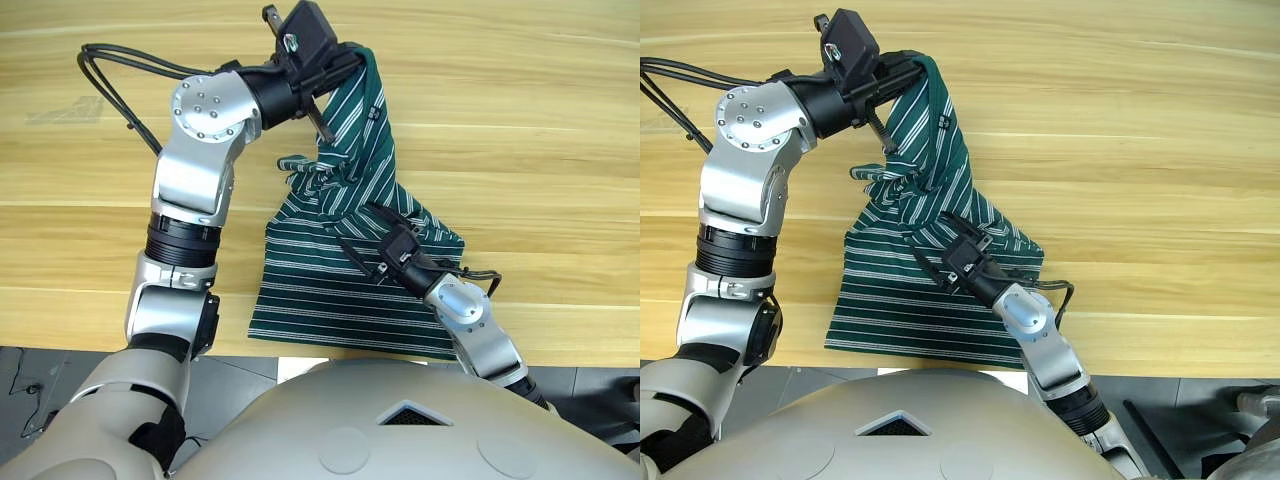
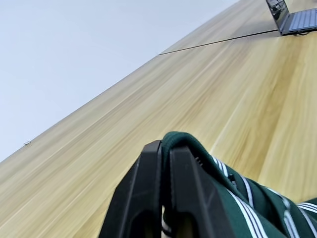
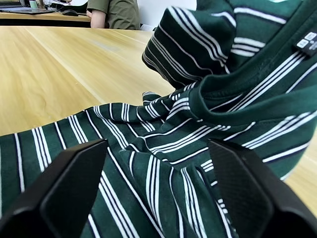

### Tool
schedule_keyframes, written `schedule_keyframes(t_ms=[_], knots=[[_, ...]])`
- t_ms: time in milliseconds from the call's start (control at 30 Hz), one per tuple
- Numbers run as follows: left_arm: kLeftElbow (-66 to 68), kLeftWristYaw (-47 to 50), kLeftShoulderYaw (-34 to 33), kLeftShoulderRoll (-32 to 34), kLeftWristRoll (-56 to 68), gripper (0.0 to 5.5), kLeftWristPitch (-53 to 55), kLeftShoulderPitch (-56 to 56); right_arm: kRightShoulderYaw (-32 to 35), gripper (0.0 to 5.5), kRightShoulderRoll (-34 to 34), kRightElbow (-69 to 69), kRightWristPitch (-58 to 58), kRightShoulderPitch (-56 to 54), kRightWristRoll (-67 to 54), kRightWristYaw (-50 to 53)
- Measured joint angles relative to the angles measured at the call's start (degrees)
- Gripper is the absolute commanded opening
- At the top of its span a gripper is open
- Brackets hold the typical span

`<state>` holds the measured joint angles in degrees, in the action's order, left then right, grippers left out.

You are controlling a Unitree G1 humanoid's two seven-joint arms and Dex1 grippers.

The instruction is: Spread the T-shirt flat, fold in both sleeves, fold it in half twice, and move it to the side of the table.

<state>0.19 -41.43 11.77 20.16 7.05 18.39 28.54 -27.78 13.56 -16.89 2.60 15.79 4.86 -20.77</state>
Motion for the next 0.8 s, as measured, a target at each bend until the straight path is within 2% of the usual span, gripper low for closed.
schedule_keyframes(t_ms=[300, 633, 800], knots=[[-5.7, -1.3, 0.2, 1.7, 0.1, 0.02, 0.8, -3.9, 2.7, 3.73, -4.0, 14.0, -7.3, -6.7, 3.3, 6.4], [-11.9, -1.9, 0.7, 2.8, 1.7, 0.02, 2.9, -6.5, 2.2, 3.73, -5.5, 18.4, -11.4, -6.9, 5.4, 8.0], [-10.5, -1.9, 0.7, 3.2, 1.6, 0.02, 2.6, -6.6, 2.0, 2.96, -5.5, 18.7, -11.9, -6.9, 5.5, 7.8]])
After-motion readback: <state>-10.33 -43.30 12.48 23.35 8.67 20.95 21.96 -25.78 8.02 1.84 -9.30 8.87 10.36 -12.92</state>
